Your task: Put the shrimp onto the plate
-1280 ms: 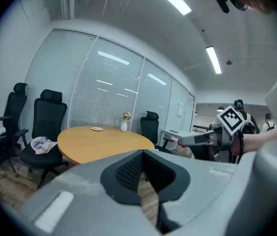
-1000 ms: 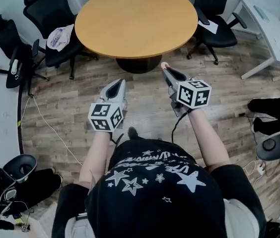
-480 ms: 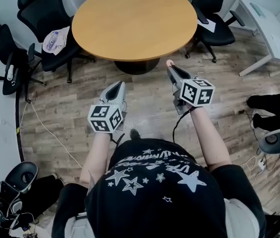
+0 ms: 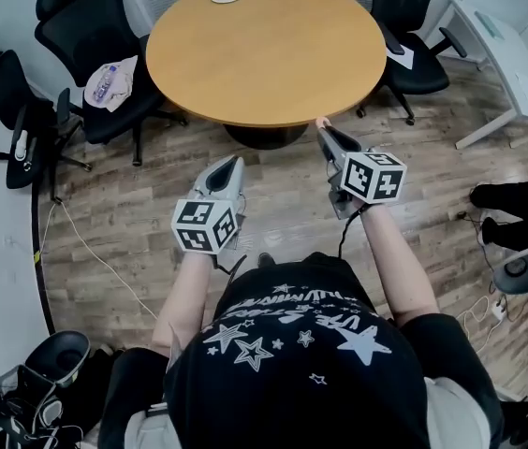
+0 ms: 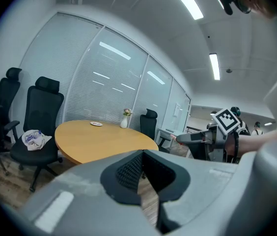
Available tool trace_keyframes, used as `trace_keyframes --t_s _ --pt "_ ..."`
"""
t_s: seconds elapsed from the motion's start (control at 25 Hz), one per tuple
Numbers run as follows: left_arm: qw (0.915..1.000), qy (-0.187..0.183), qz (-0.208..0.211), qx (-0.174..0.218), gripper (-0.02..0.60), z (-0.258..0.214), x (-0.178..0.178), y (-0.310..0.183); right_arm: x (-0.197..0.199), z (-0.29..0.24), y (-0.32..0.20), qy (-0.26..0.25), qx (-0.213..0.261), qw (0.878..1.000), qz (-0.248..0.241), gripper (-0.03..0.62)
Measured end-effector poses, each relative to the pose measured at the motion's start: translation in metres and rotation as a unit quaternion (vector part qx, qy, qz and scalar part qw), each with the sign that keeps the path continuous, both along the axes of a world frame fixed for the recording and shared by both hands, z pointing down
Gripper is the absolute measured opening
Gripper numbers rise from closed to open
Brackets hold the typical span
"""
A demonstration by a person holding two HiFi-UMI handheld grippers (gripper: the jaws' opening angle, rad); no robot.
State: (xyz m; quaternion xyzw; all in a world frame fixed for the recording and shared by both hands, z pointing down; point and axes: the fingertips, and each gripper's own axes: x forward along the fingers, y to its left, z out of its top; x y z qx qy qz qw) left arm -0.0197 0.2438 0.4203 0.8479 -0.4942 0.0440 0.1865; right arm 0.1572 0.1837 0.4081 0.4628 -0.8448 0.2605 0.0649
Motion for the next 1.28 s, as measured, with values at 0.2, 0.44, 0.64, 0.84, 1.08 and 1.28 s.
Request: trace_keyframes --t_s 0.2,0.44,0.64,0.84,1.08,1.28 --pt "1.0000 0.002 0.002 -0.004 0.002 0.002 -0.012 -0.008 -0.011 0.009 0.001 0.012 -0.012 1.000 -0.004 0.054" --pt "0.9998 0.008 -0.012 -0.016 0.002 0.008 -0.026 -0.016 -0.014 0.015 -0.011 0.012 -0.022 1.000 -0.001 0.055" --pt "0.9994 0.009 -0.024 -0.022 0.002 0.016 -0.027 -0.025 -0.026 0.022 -0.033 0.002 -0.024 1.000 -0.020 0.054" --pt "0.9987 0.000 -0.044 -0.025 0.002 0.021 -0.034 -0.050 -0.038 0.026 -0.064 -0.011 -0.025 0.999 -0.041 0.055" --pt "0.9982 -0.007 -0.055 -0.024 0.002 0.023 -0.034 -0.100 -0.032 0.034 -0.119 -0.011 -0.028 0.999 -0.044 0.055" --pt "0.9979 -0.008 -0.060 -0.022 0.002 0.023 -0.021 -0.148 -0.021 0.035 -0.167 -0.020 -0.027 0.998 -0.049 0.055"
